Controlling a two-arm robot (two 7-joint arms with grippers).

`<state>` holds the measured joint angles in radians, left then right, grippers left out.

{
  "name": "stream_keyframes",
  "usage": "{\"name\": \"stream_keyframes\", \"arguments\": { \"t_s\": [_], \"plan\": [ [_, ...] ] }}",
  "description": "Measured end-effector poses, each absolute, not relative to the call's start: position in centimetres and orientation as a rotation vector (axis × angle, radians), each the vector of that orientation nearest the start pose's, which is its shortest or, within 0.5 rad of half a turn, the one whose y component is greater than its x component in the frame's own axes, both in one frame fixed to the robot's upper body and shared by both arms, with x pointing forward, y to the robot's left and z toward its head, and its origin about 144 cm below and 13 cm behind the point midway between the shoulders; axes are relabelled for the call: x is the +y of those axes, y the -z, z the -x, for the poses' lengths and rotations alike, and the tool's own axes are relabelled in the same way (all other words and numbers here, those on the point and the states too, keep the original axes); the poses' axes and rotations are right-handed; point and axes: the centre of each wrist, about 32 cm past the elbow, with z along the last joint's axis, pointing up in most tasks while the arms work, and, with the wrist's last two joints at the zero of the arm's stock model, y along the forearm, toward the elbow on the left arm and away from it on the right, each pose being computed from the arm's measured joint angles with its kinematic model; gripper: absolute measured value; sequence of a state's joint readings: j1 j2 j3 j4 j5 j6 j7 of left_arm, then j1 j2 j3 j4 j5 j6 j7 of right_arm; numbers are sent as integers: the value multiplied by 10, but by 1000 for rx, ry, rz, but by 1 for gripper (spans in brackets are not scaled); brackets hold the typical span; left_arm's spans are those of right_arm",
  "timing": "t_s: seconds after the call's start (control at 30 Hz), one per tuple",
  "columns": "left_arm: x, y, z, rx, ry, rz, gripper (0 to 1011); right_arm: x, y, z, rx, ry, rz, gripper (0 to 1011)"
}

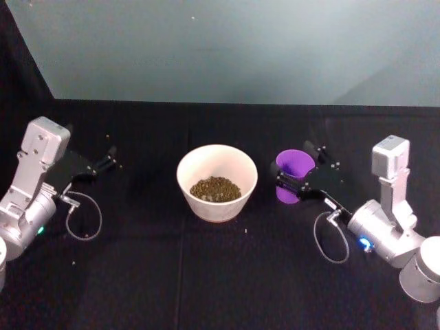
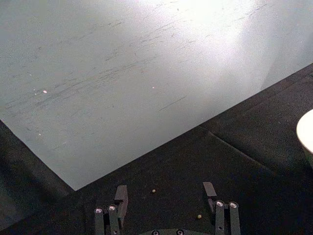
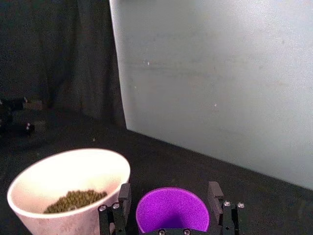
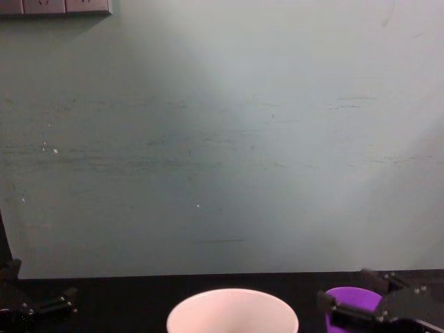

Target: Pick up the cup and pour the mung beans from the cup into the bowl.

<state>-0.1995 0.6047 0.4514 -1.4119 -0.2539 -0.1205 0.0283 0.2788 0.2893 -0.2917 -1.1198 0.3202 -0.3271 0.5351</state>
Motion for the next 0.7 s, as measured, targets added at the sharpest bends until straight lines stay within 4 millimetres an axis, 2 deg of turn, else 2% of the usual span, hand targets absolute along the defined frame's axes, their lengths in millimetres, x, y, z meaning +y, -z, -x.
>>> {"name": "stream_keyframes", "arguments": {
  "t_s": [0.37, 0.7],
  "plan": [
    [310, -1140, -489, -285, -1248, -304, 1000, -273, -1126, -511, -181, 926, -74, 1003],
    [310, -1140, -489, -285, -1248, -304, 1000, -288, -1143, -499, -228, 1046, -89, 1002]
  ]
}}
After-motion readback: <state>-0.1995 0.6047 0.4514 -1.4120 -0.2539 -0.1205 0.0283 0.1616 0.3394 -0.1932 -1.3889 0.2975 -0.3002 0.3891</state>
